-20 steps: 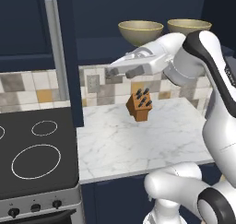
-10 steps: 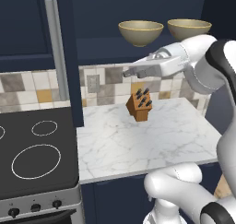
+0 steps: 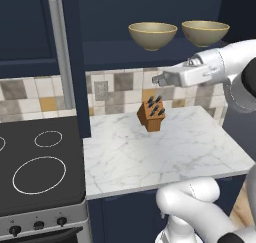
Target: Move the bowls from the cabinet to the plates on the dining table.
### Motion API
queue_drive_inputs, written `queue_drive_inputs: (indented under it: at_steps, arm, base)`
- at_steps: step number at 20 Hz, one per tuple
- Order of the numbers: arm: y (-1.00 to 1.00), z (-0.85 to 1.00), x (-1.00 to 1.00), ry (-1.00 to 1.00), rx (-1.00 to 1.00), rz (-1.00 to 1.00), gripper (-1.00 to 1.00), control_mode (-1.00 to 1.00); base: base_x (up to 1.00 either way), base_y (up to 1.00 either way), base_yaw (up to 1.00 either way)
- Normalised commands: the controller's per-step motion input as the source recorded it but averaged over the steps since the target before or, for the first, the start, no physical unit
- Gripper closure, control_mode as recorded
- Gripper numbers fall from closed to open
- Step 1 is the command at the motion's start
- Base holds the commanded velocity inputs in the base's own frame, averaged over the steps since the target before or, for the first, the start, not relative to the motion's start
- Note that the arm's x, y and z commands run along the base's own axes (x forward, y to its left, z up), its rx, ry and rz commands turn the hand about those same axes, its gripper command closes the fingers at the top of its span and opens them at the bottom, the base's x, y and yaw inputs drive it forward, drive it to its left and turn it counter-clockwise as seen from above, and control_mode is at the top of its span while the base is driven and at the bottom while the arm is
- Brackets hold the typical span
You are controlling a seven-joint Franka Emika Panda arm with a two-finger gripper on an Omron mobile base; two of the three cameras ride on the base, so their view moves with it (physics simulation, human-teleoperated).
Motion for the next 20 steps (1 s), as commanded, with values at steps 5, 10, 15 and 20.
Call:
queue_drive_inputs:
  at_steps: [5,10,15,20]
  arm:
    - [-0.23,0.05,0.06,0.0,-0.11,-0.24,-1.0,-1.0]
    - [-0.11,0.09,0.24,0.0,-0.16,-0.27,-1.0,-1.0]
    - [-0.12,0.02,0.24,0.0,-0.17,-0.28,-1.0,-1.0]
    - [-0.22,0.0,0.23,0.0,-0.18,-0.28,-1.0,-1.0]
  base:
    - [0.0,0.0,0.0]
    - [0.0,0.0,0.0]
    - [0.0,0.0,0.0]
    - [0.0,0.0,0.0]
